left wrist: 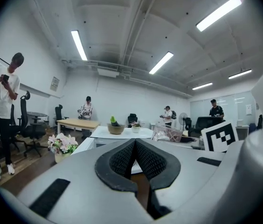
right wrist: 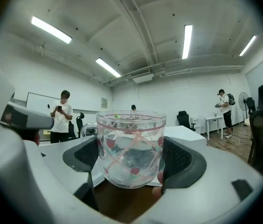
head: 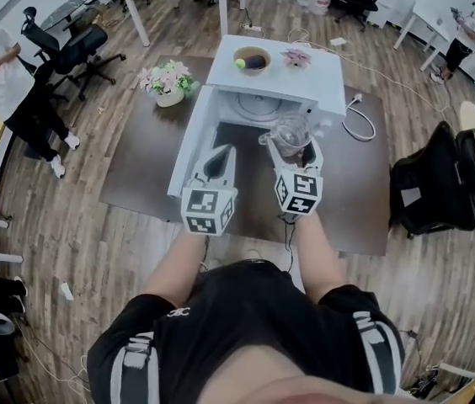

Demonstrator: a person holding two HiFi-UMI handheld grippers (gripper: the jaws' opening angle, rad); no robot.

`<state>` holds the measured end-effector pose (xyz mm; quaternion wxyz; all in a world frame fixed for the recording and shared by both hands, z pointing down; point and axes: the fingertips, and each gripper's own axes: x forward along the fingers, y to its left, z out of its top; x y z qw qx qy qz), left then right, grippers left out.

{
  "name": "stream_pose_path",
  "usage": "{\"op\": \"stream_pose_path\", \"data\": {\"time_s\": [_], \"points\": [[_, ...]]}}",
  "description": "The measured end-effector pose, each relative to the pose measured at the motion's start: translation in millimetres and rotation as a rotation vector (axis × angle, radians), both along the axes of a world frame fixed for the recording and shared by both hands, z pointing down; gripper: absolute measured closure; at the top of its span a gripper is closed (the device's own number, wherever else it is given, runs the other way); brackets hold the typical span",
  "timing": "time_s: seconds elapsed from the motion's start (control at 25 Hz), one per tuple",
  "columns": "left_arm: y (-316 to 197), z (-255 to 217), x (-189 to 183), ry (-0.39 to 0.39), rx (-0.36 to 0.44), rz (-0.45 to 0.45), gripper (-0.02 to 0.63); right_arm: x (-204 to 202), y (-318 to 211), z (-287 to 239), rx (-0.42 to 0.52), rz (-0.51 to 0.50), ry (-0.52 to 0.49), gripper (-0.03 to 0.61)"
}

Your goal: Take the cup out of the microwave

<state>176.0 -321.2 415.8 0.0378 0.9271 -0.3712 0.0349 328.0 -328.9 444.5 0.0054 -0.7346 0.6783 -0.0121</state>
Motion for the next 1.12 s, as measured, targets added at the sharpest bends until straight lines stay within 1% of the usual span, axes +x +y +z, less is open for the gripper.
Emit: {"op": "stream_pose_path", "data": {"time_s": [0.08, 0.32, 0.48, 0.64, 0.8, 1.12], "points": [[7, -2, -2, 0.005, 0.005, 0.015, 0.621, -5, 18, -12, 0.016, 0.01, 0.001, 0.155], [20, -16, -6, 0.021, 0.029, 0.051, 0.621, -14, 56, -43, 0.048, 0.048, 0.062, 0.155], [33, -21, -3, 0.019, 0.043, 0.079, 0.621, -16, 74, -55, 0.078, 0.064, 0.066, 0.155], [42, -26, -2, 0.018, 0.052, 0.091, 0.621, -19, 85, -60, 0.086, 0.073, 0.061, 0.155], [50, -28, -3, 0.015, 0.056, 0.098, 0.621, -19, 91, -58, 0.089, 0.068, 0.031, 0.155], [54, -32, -12, 0.019, 0.069, 0.083, 0.621, -28, 95, -60, 0.092, 0.067, 0.045, 0.155]]}}
